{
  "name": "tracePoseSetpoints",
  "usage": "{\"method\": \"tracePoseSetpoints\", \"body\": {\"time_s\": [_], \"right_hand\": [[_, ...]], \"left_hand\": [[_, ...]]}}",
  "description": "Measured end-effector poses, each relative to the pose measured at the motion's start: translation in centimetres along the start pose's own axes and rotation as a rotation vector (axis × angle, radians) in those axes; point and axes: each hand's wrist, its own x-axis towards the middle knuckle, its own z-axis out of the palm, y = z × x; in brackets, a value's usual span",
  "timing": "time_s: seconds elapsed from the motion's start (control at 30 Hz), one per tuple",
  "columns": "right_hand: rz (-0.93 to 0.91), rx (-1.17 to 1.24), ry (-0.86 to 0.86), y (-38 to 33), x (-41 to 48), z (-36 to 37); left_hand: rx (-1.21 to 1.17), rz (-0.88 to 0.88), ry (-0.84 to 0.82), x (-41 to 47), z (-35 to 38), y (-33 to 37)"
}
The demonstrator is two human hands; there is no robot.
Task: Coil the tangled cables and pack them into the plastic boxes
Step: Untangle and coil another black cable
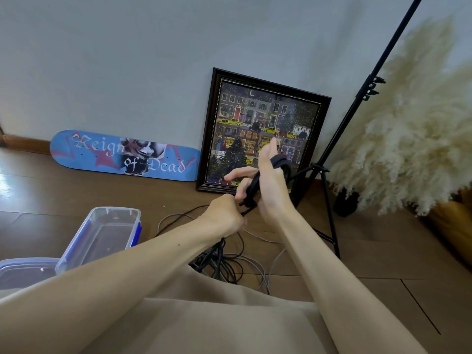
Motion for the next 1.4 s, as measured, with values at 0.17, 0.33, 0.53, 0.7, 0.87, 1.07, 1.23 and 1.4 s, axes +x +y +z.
{"method": "tracePoseSetpoints", "body": {"time_s": [0.17,0.33,0.53,0.7,0.87,1.07,1.23,1.4], "right_hand": [[-0.113,-0.137,0.019,0.3,-0.6,0.5],[-0.211,-0.444,0.065,1.0,-1.0,0.9],[-0.266,-1.108,0.127,1.7,-0.5,-0.4],[-0.090,-1.218,0.033,2.0,0.4,-1.0],[0.271,-1.060,-0.147,1.6,0.5,-1.8],[0.303,-0.886,-0.127,1.1,0.7,-1.8],[0.315,-0.854,-0.083,2.0,1.0,-0.8],[0.227,-0.820,0.064,1.9,1.1,-0.9]], "left_hand": [[-0.018,-0.076,-0.094,-0.6,0.0,0.3],[-0.212,0.005,-0.214,-1.9,-1.1,1.4],[-0.123,0.139,-0.138,-2.0,-0.7,0.9],[0.054,0.311,-0.002,-1.8,-0.3,0.5],[0.210,0.563,0.142,-1.6,0.2,-1.0],[0.608,1.070,0.455,-1.6,0.1,-1.3],[0.763,1.487,0.628,-1.9,-0.8,-1.1],[0.894,1.549,0.532,-1.6,-2.2,-1.9]]}}
